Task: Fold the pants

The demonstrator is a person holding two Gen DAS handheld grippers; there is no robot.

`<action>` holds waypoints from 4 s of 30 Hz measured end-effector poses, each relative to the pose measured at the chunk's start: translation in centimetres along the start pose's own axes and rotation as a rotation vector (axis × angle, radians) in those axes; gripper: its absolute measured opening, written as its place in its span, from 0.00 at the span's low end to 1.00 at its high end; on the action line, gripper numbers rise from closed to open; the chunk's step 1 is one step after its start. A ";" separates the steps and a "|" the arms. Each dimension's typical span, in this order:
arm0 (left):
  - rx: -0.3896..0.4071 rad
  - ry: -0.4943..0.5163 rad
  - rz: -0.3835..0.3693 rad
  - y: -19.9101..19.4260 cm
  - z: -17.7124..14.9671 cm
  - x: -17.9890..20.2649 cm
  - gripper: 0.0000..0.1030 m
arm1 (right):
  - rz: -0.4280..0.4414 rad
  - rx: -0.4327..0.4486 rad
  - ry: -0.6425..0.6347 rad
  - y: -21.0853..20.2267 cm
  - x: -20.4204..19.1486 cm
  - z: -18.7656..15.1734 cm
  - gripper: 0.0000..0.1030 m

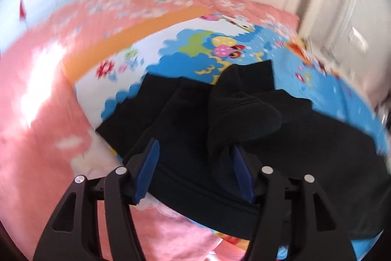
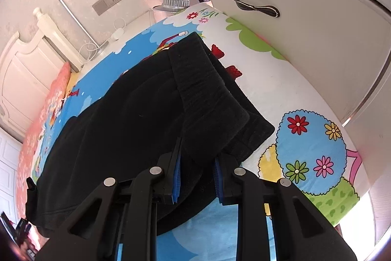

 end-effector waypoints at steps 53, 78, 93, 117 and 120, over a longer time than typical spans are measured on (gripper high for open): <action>0.019 -0.463 -0.278 -0.1 -3.9 -9.4 0.05 | 0.077 -0.065 -0.041 -2.1 1.4 0.9 0.19; 0.019 -0.669 -0.342 3.1 -2.0 -15.0 0.05 | 0.061 -0.079 -0.073 -1.3 1.8 0.5 0.19; 0.084 -0.583 -0.416 2.1 3.7 -13.5 0.05 | 0.054 -0.064 -0.087 -0.6 0.7 1.5 0.19; 0.145 -0.537 -0.437 2.7 3.7 -13.5 0.05 | -0.009 -0.067 -0.099 0.5 2.5 -1.5 0.20; 0.134 -0.560 -0.408 2.8 3.0 -14.2 0.05 | -0.014 -0.054 -0.097 0.5 2.5 -1.6 0.20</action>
Point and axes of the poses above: each gripper's, at about its wrist camera, not at the fingertips, and y roughly the way its jaws point, x to its right, z to its top, the point moved 6 cm from there along y, roughly the way its jaws point, and after that the axes turned 8 degrees about y, right-handed, at the moved point
